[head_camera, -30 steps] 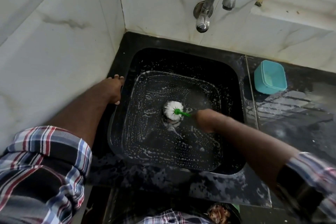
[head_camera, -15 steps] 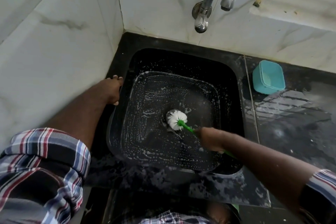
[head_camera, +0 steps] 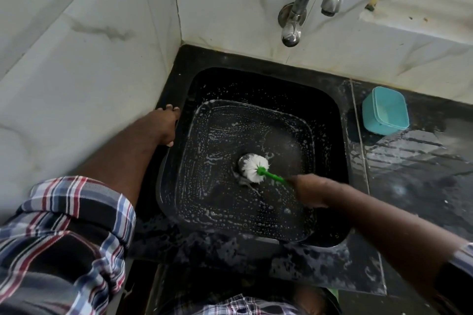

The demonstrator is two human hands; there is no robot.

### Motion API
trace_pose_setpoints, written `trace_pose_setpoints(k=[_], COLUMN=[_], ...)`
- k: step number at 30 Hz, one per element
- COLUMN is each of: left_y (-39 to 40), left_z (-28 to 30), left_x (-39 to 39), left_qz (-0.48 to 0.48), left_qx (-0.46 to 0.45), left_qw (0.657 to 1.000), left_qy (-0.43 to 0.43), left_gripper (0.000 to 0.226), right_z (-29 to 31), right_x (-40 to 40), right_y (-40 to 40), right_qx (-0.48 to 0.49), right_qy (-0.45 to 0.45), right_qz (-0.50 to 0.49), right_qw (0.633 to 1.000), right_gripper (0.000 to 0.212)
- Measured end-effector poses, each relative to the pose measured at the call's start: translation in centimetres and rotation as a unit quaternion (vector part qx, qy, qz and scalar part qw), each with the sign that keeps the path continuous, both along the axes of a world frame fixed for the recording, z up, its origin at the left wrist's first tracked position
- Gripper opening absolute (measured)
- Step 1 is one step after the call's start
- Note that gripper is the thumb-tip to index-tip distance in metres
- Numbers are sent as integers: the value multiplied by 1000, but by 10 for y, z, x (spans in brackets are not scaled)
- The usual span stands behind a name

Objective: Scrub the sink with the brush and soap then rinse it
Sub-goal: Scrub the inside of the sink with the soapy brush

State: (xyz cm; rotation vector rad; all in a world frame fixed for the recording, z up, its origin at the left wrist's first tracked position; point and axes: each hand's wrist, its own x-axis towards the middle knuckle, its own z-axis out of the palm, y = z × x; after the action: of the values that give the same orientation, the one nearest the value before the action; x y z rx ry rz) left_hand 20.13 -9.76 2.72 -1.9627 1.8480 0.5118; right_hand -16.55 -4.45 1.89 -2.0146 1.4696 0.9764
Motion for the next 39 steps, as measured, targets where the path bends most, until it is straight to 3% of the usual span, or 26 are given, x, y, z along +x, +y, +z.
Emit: trace_pose_setpoints(k=[4,11,15,18,23,26,30,33,36,39], left_y=[0,0,-1,-1,0,0,-1,0,-1,-1], left_z=[-1,-3,-4,-2,-3,-2,-2,-3,-3,-3], left_x=[0,1,2,2,1,0,1,1,1,1], left_qz=[2,-4,4,7,4,3,1,1,-3,-5], left_qx=[-1,-2,0,5,7,4,4,5,2,4], left_qw=[1000,1000,1000,1000,1000,1000,1000,1000,1000,1000], left_qy=[-1,-3,4,6,-3,-6,-8,-9,-10,-9], left_gripper=[107,108,109,109,108,108,108,108,107,107], right_z=[7,-3,0,-9,2,18,19,10,0,2], right_x=[1,17,13,25,19,-5,3,7,3,4], right_y=[-30,35,16,2,21,1,-16,-16,16,26], right_qx=[-94,19,-35,-62,48,11,-43,-67,-6,5], right_qy=[-27,-55,-167,-145,-108,-95,-161,-102,-43,-51], right_qz=[-19,-72,-203,-182,-122,-154,-171,-103,-65,-62], right_qw=[995,996,964,971,986,984,971,987,997,997], right_gripper=[47,57,54,57,58,56,46,50,47,48])
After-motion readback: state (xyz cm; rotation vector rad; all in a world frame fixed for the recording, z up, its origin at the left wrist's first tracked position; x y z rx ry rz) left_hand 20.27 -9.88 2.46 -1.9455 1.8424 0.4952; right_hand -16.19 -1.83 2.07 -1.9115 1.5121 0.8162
